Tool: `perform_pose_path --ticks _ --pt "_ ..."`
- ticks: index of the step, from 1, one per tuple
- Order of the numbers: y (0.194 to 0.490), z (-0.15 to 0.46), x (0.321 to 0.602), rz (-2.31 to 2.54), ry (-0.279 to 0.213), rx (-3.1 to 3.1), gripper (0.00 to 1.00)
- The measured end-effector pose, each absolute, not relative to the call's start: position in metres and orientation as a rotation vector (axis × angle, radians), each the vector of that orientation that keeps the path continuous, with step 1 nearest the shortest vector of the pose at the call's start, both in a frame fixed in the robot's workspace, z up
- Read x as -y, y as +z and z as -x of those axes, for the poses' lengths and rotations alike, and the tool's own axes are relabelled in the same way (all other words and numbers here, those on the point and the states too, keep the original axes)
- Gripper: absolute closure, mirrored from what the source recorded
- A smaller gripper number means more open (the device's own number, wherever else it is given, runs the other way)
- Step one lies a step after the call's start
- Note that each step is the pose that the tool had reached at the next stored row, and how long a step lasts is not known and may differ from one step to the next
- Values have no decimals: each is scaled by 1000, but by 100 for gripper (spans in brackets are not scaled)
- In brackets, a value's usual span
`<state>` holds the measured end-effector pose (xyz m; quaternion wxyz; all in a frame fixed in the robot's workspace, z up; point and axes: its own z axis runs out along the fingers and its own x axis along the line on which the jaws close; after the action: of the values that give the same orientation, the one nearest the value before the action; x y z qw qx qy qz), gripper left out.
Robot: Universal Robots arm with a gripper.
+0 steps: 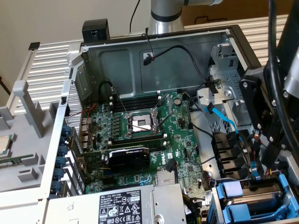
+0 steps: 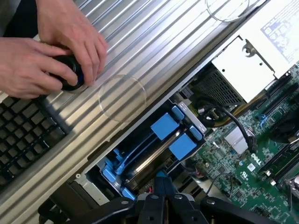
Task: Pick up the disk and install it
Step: 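Insert the second disk wire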
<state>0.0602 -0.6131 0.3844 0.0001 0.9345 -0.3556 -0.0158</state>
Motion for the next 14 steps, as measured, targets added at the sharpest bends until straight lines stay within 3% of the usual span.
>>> perform_pose_path --ticks 14 --pt "384 -60 613 -3050 -49 733 89"
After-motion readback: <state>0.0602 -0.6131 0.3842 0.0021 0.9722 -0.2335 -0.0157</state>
